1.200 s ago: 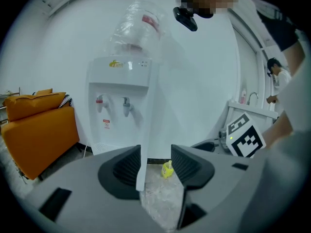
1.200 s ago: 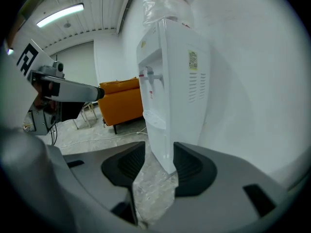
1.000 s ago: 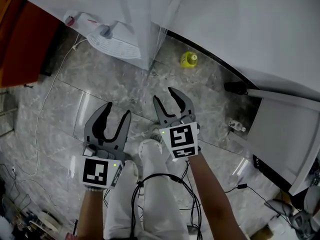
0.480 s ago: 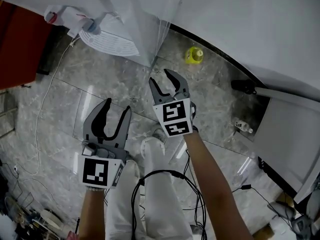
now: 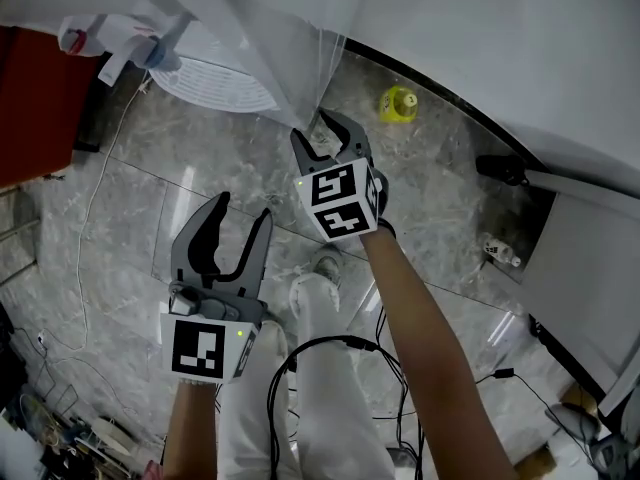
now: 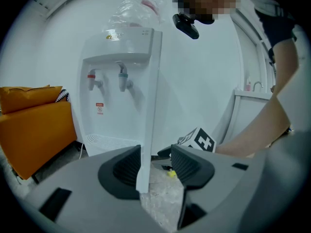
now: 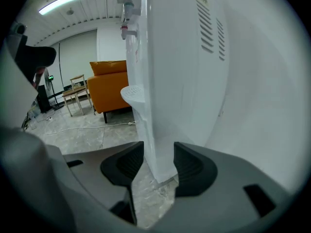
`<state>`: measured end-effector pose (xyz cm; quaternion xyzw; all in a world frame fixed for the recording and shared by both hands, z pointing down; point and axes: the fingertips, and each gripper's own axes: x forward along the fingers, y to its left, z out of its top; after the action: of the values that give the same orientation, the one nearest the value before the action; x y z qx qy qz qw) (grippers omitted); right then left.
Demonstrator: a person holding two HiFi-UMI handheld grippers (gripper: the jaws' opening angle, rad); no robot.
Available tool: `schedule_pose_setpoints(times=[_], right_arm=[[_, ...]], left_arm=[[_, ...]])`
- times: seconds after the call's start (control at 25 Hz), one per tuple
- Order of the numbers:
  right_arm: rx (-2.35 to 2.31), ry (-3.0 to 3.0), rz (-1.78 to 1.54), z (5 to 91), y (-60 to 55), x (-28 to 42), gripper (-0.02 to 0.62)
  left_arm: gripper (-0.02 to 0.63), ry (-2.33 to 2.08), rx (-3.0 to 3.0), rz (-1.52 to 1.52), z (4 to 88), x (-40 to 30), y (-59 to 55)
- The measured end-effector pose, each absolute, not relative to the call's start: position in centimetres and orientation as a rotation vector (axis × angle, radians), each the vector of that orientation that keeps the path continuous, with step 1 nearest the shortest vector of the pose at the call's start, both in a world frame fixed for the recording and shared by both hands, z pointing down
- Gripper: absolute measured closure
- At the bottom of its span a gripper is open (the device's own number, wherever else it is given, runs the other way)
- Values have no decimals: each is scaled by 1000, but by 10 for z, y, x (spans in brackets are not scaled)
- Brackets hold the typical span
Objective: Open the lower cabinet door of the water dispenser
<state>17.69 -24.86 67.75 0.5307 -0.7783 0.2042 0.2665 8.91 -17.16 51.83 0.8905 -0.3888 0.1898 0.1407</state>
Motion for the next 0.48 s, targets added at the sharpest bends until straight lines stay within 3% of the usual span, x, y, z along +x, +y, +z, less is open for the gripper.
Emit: schedule_pose_setpoints(times=[0.48], right_arm=[[1380, -2071, 492, 695, -276, 168, 402]], left_arm=[[413, -1131, 2571, 554, 525, 90, -175]])
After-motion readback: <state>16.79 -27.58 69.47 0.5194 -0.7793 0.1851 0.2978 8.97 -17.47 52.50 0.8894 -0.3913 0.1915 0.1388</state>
